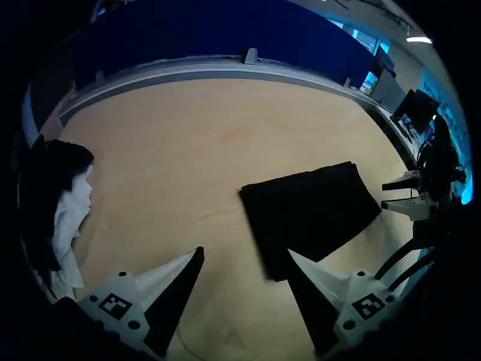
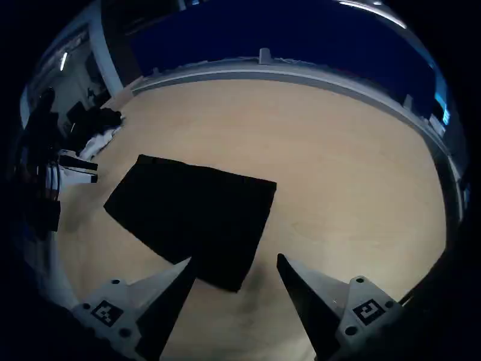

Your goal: Fold towel

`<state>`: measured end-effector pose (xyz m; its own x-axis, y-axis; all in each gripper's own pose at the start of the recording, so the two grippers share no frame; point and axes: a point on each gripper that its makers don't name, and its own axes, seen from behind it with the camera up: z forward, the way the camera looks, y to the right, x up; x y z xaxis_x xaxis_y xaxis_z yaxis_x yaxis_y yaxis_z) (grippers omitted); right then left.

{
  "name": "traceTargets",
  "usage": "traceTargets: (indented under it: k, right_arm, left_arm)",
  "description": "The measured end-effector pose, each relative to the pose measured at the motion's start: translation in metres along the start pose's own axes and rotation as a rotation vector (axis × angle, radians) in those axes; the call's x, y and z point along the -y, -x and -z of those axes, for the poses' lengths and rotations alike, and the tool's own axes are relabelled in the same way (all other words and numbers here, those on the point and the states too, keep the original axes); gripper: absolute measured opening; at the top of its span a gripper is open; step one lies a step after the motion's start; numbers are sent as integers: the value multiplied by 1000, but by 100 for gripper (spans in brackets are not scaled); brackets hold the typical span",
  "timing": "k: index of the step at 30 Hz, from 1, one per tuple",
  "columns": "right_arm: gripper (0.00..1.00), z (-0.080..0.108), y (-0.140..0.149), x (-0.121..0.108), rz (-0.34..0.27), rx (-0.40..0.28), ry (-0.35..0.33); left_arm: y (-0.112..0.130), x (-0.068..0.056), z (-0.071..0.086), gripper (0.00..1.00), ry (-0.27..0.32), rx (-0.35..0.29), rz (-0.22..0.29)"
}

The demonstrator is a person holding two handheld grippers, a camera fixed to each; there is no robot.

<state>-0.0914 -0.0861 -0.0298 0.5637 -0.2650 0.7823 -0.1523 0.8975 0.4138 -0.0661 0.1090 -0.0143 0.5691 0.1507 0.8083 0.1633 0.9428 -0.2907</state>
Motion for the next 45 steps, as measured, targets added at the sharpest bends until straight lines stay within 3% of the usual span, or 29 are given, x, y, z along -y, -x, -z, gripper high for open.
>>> traceTargets:
  k: [15, 25, 31, 45]
  right_arm:
    - [100, 5, 24, 7, 129, 66, -67]
    - [98, 2, 30, 8, 194, 98, -73]
    - [90, -4, 35, 6, 190, 104, -71]
    - [54, -9, 46, 8, 174, 139, -91]
  left_arm:
    - [46, 7, 41, 93, -97, -37, 69]
    - [65, 10, 53, 93, -125, -39, 98]
    - [69, 9, 55, 93, -127, -37, 100]
    - [80, 8, 62, 93, -122, -29, 120]
